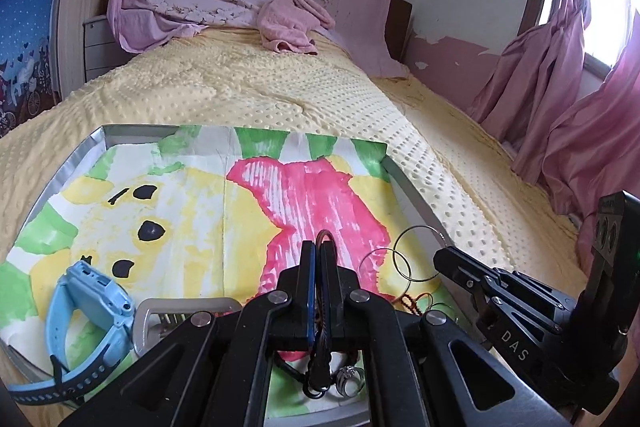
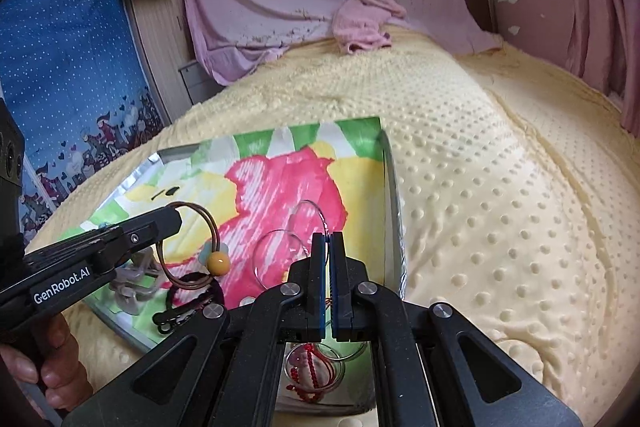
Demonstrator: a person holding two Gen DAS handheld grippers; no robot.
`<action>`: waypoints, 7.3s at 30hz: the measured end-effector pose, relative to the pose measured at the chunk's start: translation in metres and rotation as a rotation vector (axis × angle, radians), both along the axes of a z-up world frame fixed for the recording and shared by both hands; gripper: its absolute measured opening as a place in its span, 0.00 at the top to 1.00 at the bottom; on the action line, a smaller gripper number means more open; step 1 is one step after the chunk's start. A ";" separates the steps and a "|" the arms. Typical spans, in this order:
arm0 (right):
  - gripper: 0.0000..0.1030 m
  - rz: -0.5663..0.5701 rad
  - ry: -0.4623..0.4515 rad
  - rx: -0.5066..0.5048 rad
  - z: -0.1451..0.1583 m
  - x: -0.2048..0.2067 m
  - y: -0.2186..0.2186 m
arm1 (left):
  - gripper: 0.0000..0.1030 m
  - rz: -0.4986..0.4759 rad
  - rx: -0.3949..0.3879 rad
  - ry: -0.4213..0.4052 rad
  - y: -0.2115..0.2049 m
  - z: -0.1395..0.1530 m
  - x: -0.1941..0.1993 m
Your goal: Organize jewelry
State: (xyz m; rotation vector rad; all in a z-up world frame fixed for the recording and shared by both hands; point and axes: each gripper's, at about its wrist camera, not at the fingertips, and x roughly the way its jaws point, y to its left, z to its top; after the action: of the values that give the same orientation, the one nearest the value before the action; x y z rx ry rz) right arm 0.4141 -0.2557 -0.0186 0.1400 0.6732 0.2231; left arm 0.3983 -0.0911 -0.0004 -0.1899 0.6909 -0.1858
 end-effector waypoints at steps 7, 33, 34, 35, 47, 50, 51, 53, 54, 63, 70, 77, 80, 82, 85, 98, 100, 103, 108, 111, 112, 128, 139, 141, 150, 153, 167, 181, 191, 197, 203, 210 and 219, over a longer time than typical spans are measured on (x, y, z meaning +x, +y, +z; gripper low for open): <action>0.98 0.030 0.034 -0.013 -0.008 0.003 0.007 | 0.97 0.013 0.012 0.024 -0.003 -0.010 0.001; 0.65 0.007 -0.054 -0.012 0.004 -0.036 -0.027 | 0.63 0.106 0.111 -0.008 -0.005 -0.008 -0.016; 0.65 0.004 -0.056 -0.010 0.005 -0.037 -0.028 | 0.32 0.128 0.121 -0.020 -0.004 -0.006 -0.020; 0.64 0.000 -0.059 -0.006 0.006 -0.039 -0.030 | 0.26 0.148 0.130 -0.042 -0.004 -0.004 -0.023; 0.41 -0.018 -0.141 0.027 0.025 -0.067 -0.040 | 0.11 0.165 0.120 -0.165 0.002 0.015 -0.058; 0.29 -0.011 -0.168 0.045 0.033 -0.079 -0.042 | 0.07 0.169 0.124 -0.201 0.004 0.021 -0.073; 0.26 -0.008 -0.176 0.051 0.036 -0.083 -0.042 | 0.06 0.170 0.119 -0.214 0.006 0.024 -0.081; 0.24 -0.003 -0.195 0.055 0.041 -0.094 -0.041 | 0.04 0.179 0.106 -0.231 0.011 0.028 -0.090; 0.22 -0.002 -0.203 0.054 0.044 -0.098 -0.040 | 0.04 0.188 0.092 -0.242 0.014 0.031 -0.097; 0.10 0.033 -0.253 0.081 0.069 -0.145 -0.032 | 0.01 0.246 0.018 -0.272 0.037 0.047 -0.144; 0.03 0.032 -0.277 0.088 0.080 -0.183 -0.024 | 0.00 0.276 0.000 -0.294 0.053 0.054 -0.183; 0.03 0.020 -0.294 0.111 0.085 -0.222 -0.023 | 0.00 0.283 0.023 -0.307 0.062 0.055 -0.222; 0.03 0.021 -0.299 0.120 0.084 -0.240 -0.023 | 0.00 0.282 0.032 -0.316 0.065 0.056 -0.240; 0.03 0.022 -0.299 0.122 0.085 -0.249 -0.021 | 0.00 0.281 0.039 -0.321 0.066 0.056 -0.250; 0.03 0.021 -0.302 0.127 0.085 -0.267 -0.019 | 0.00 0.280 0.052 -0.323 0.068 0.055 -0.266; 0.03 0.005 -0.328 0.063 0.076 -0.331 0.007 | 0.00 0.269 0.135 -0.319 0.080 0.040 -0.319; 0.03 0.008 -0.322 0.055 0.073 -0.339 0.011 | 0.00 0.267 0.149 -0.319 0.081 0.039 -0.323; 0.03 0.002 -0.320 0.024 0.068 -0.345 0.015 | 0.00 0.263 0.154 -0.314 0.083 0.035 -0.328; 0.03 -0.018 -0.322 -0.019 0.064 -0.351 0.017 | 0.00 0.259 0.166 -0.315 0.084 0.030 -0.332; 0.03 -0.031 -0.317 -0.029 0.061 -0.352 0.013 | 0.00 0.253 0.183 -0.314 0.082 0.025 -0.334; 0.03 -0.031 -0.316 -0.029 0.062 -0.352 0.012 | 0.00 0.250 0.186 -0.313 0.081 0.024 -0.334; 0.03 -0.026 -0.277 -0.059 0.050 -0.350 0.020 | 0.00 0.243 0.195 -0.282 0.081 0.009 -0.337; 0.03 -0.048 -0.262 -0.061 0.043 -0.347 0.018 | 0.00 0.242 0.204 -0.286 0.083 0.010 -0.338; 0.03 -0.046 -0.260 -0.063 0.043 -0.347 0.019 | 0.00 0.242 0.207 -0.286 0.083 0.011 -0.338; 0.03 -0.044 -0.259 -0.064 0.042 -0.346 0.020 | 0.00 0.245 0.209 -0.285 0.082 0.011 -0.338; 0.03 -0.044 -0.259 -0.065 0.042 -0.346 0.020 | 0.00 0.244 0.213 -0.284 0.081 0.011 -0.338; 0.03 -0.045 -0.259 -0.065 0.042 -0.346 0.021 | 0.00 0.240 0.210 -0.282 0.081 0.010 -0.337; 0.03 -0.044 -0.259 -0.066 0.042 -0.346 0.021 | 0.00 0.241 0.211 -0.281 0.082 0.009 -0.337; 0.03 -0.042 -0.259 -0.069 0.041 -0.346 0.022 | 0.00 0.240 0.210 -0.282 0.081 0.010 -0.337; 0.03 -0.041 -0.259 -0.070 0.041 -0.347 0.022 | 0.00 0.240 0.210 -0.282 0.081 0.010 -0.337; 0.03 -0.041 -0.260 -0.070 0.040 -0.347 0.023 | 0.00 0.241 0.210 -0.282 0.081 0.010 -0.337; 0.03 -0.040 -0.260 -0.071 0.040 -0.347 0.023 | 0.00 0.238 0.209 -0.280 0.080 0.009 -0.338; 0.03 -0.040 -0.259 -0.071 0.041 -0.347 0.023 | 0.00 0.237 0.210 -0.280 0.081 0.009 -0.338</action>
State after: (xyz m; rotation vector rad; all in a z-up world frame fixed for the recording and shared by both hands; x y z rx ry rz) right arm 0.0673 -0.2329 0.0220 0.0554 0.4191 0.1748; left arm 0.0604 -0.0105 0.0086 -0.0421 0.4009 0.0871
